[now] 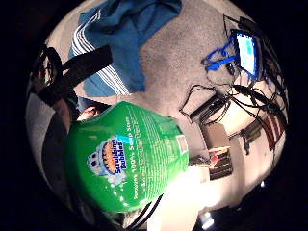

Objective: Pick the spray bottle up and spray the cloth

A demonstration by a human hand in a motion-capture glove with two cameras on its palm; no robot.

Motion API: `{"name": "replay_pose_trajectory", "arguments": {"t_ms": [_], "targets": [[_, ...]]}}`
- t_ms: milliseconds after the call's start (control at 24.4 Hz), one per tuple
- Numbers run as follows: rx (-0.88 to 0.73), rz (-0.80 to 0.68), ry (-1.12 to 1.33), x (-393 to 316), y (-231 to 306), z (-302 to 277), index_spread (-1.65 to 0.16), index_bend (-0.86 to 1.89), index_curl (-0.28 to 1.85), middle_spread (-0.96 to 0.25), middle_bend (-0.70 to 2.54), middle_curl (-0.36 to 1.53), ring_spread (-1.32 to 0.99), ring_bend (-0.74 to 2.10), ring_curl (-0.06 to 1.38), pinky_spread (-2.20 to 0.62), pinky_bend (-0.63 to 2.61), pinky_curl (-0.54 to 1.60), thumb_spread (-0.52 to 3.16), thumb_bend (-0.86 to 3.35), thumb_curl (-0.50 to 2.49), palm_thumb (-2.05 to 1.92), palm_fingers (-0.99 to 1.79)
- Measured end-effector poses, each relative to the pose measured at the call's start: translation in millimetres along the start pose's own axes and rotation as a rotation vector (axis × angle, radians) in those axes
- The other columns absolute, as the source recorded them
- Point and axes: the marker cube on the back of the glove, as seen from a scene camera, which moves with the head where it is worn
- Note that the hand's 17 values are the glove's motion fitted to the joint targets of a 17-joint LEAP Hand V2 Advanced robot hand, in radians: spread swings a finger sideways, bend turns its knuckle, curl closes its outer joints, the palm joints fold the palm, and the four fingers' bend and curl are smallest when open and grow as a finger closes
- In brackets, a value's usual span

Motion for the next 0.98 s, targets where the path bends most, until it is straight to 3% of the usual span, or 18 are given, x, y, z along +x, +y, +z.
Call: {"name": "replay_pose_trajectory", "arguments": {"t_ms": [983], "targets": [[-0.060,0.172,0.014,17.4,-24.3,10.9,-0.16,0.17,0.48,-0.06,0.50,0.52,-0.17,0.53,0.47,-0.12,0.37,0.37,0.39,-0.03,0.76,1.08,1.20]]}}
